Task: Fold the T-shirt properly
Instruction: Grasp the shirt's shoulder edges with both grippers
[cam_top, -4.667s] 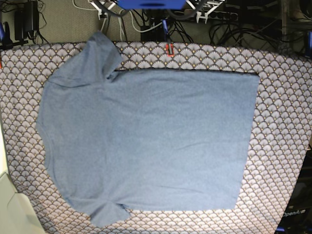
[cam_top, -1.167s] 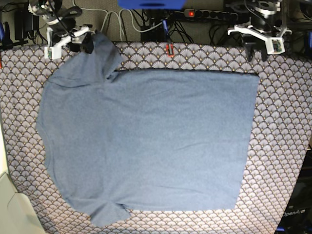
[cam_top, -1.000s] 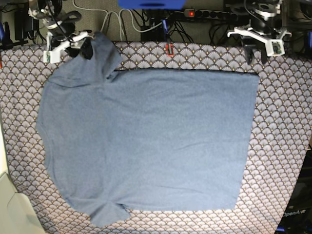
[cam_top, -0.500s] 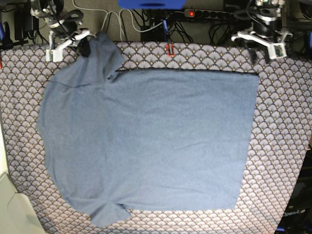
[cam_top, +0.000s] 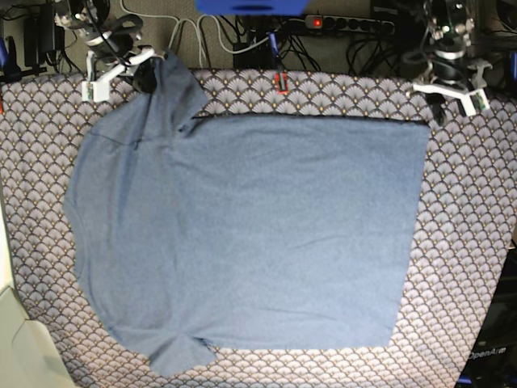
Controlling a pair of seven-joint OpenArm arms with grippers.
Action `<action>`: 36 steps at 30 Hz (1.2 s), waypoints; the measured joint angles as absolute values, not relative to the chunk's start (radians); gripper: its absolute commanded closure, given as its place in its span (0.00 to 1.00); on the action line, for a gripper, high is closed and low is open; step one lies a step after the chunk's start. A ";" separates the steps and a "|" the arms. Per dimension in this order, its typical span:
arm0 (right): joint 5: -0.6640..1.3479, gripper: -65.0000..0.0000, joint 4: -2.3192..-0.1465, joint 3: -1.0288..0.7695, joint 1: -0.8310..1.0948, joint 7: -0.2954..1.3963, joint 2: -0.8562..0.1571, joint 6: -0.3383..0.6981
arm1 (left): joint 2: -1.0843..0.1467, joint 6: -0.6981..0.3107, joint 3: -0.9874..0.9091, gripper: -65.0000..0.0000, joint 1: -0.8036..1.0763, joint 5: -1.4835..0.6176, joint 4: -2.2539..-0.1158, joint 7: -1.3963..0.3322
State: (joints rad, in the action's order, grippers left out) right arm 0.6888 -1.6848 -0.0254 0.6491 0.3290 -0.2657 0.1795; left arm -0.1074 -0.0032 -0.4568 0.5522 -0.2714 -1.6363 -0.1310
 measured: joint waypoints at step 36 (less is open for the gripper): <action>0.690 1.00 -1.685 -0.015 0.649 0.330 -0.289 0.180 | -0.055 -0.002 -0.398 0.59 0.415 -0.266 -1.457 -0.086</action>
